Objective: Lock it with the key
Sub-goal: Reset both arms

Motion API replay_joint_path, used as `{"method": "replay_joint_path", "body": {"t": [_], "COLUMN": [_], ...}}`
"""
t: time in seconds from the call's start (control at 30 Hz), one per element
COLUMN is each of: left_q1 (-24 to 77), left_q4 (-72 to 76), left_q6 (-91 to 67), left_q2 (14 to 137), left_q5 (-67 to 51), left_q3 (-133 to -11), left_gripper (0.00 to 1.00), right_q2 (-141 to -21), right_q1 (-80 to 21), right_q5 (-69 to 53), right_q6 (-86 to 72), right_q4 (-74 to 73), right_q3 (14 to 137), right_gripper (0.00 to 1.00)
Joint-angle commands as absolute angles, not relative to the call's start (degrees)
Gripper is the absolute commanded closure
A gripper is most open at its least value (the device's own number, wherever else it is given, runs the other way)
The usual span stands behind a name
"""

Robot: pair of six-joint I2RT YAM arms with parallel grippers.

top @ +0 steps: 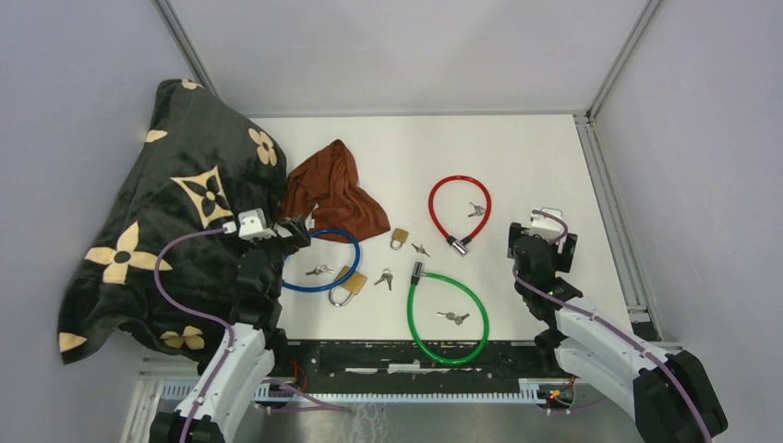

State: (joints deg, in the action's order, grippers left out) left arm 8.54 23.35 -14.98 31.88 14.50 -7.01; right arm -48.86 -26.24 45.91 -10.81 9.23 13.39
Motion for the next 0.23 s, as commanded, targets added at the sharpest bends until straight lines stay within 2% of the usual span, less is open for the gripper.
{"method": "replay_joint_path", "body": {"t": [0.0, 0.2], "left_q1": [7.70, 6.59], "left_q4": [25.70, 25.22], "left_q6": [-14.74, -15.38], "left_q2": [32.88, 32.95], "left_q5": [11.00, 10.35], "left_q3": [-6.50, -6.59], "left_gripper": [0.00, 0.00], "right_q2": [-49.09, -51.51], "right_q1": [-26.42, -26.37], "right_q5": [59.18, 58.97], "right_q6": [-17.69, -17.63], "right_q4": [9.97, 11.85], "right_q3": [13.41, 12.80], "right_gripper": [0.02, 0.02]}}
